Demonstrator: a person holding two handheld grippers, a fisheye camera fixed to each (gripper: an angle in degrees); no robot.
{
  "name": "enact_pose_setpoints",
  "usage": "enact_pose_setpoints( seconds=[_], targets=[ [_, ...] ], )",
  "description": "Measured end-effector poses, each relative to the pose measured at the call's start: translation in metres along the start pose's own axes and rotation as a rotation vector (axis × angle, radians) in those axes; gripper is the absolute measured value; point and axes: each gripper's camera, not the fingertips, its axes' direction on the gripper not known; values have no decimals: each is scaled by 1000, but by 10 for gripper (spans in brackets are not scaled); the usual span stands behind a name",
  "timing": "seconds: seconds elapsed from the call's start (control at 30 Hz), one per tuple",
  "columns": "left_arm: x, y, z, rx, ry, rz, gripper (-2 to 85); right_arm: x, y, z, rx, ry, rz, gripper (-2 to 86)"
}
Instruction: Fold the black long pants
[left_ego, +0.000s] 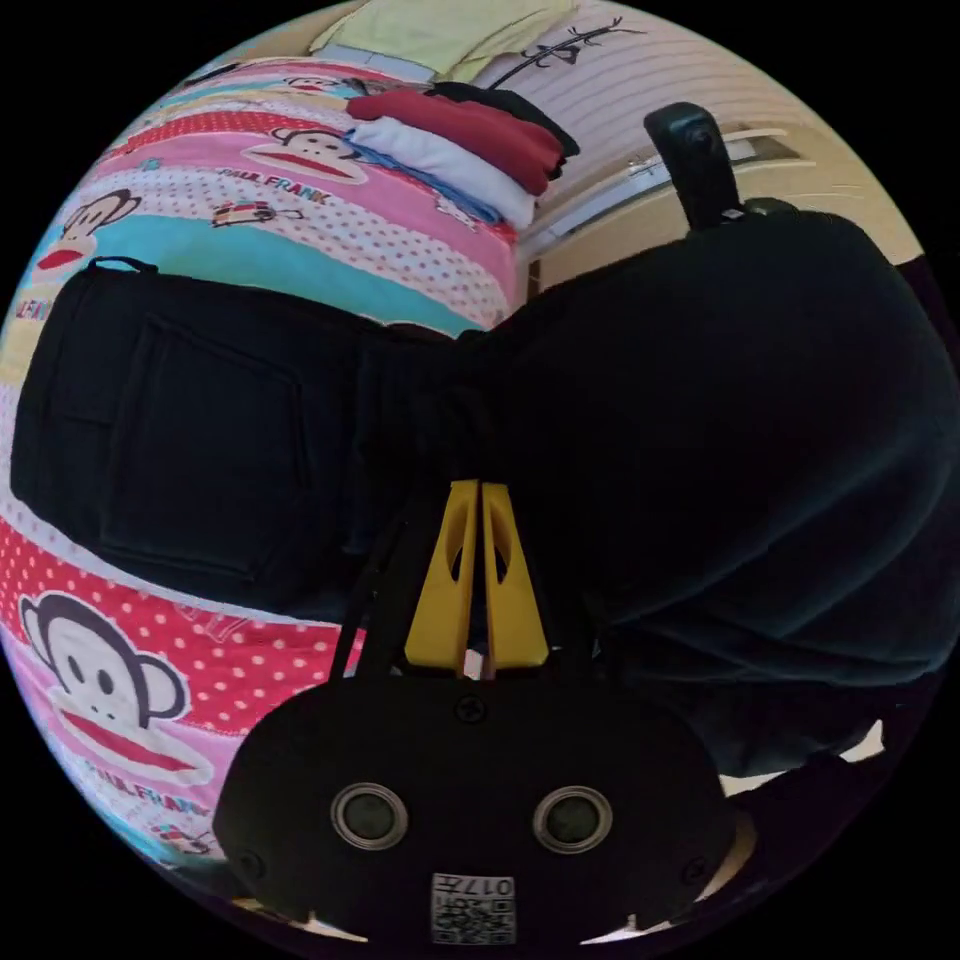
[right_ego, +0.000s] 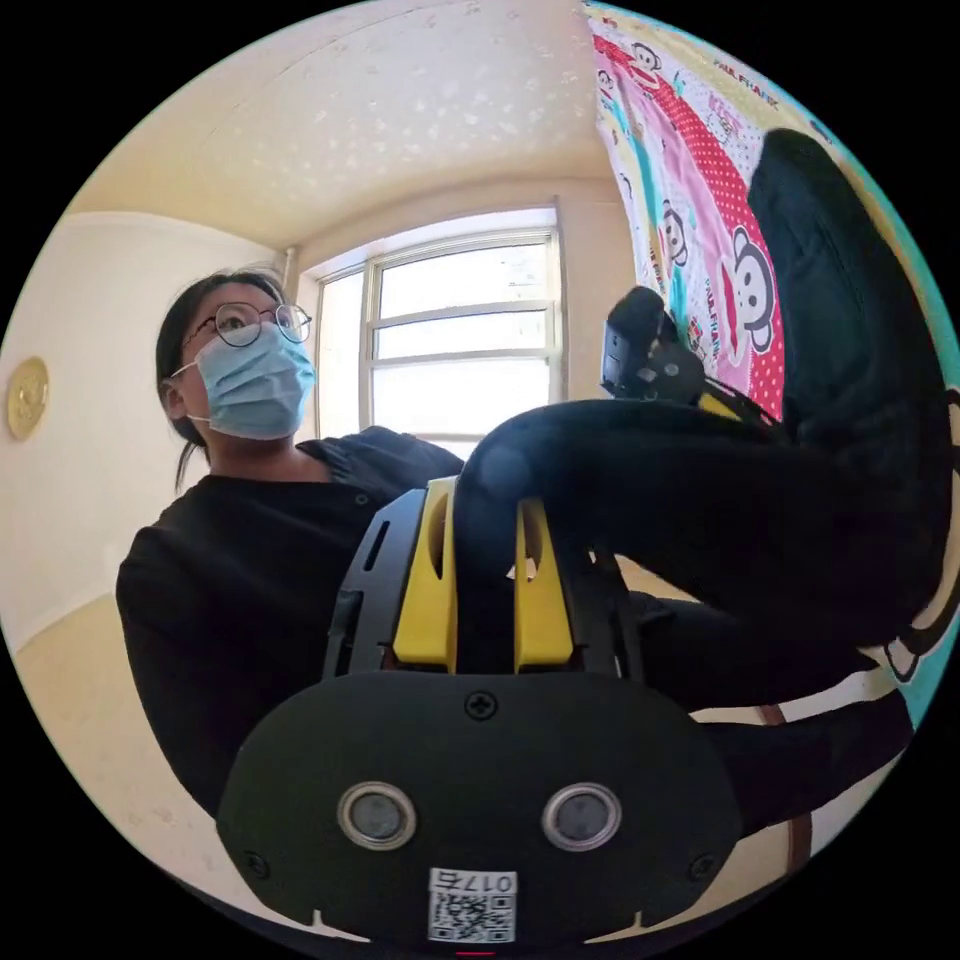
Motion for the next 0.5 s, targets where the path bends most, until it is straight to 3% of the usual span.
enact_pose_setpoints(
  seconds=[0.17, 0.23, 0.33, 0.5],
  targets=[
    [-63, 85, -47, 396, 96, -540, -4, 73, -64, -51, 151, 134, 157, 133],
    [-64, 134, -79, 615, 136, -668, 9, 93, -88, -71, 184, 385, 212, 150],
    [-46, 161, -108, 753, 157, -685, 112, 92, -92, -71, 230, 563, 201, 178],
    [-29, 144, -110, 724, 290, -650, 191, 118, -73, -59, 198, 822, 267, 239]
  ],
)
